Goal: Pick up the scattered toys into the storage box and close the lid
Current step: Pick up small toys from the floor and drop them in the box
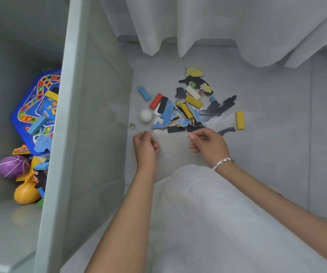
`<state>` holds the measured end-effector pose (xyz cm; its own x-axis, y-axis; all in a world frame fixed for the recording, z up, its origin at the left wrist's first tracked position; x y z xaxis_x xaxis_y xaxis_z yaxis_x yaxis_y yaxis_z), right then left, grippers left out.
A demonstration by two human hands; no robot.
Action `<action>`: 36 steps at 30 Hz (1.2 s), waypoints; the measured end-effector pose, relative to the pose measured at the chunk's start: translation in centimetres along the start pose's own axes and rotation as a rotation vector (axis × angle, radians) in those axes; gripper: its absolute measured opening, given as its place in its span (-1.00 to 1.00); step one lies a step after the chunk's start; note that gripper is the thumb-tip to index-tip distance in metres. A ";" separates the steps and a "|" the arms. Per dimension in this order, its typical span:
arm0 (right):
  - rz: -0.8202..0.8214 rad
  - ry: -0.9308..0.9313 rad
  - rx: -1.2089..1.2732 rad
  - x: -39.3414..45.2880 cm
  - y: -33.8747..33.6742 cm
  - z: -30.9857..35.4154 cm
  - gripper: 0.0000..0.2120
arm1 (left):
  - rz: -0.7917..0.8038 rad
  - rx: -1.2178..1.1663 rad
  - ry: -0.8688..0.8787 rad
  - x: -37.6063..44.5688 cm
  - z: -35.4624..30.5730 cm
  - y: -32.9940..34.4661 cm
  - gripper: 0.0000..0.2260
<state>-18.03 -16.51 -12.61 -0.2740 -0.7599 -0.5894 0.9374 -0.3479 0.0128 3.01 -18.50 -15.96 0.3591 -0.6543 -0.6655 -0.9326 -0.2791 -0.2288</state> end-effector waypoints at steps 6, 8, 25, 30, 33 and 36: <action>0.030 -0.017 -0.007 -0.2 1.3 0.7 -0.96 | 0.024 -0.356 -0.218 0.4 1.1 -0.9 -0.80; 0.040 -0.016 -0.009 -0.3 1.5 0.8 -0.98 | -0.046 -0.212 -0.184 1.4 0.6 -1.8 -0.73; 0.041 0.015 -0.023 -0.7 1.6 0.3 -0.98 | -0.373 0.356 0.160 2.7 -2.9 -4.3 -0.70; 0.033 0.019 -0.012 -0.7 1.5 0.2 -0.97 | -0.368 0.354 0.162 2.5 -3.1 -4.2 -0.78; 0.030 0.022 0.005 -0.6 1.5 0.2 -0.94 | -0.288 0.215 0.136 2.4 -2.7 -3.2 -0.90; 0.034 0.028 0.049 -0.3 1.5 0.4 -0.96 | -0.134 0.059 0.045 2.2 -2.1 -1.4 -0.84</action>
<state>-16.61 -17.09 -12.08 -0.2354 -0.7567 -0.6100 0.9344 -0.3488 0.0720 5.17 -21.01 -15.62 0.4809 -0.6451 -0.5938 -0.8760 -0.3252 -0.3561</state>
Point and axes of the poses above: each hand's wrist, its own x-axis towards the middle knuckle, its own y-axis out of the palm, z = x × y, the point moved 10 cm from there along x, towards the middle knuckle, and after that the axes turned 12 degrees about x, right-handed, at the moved point
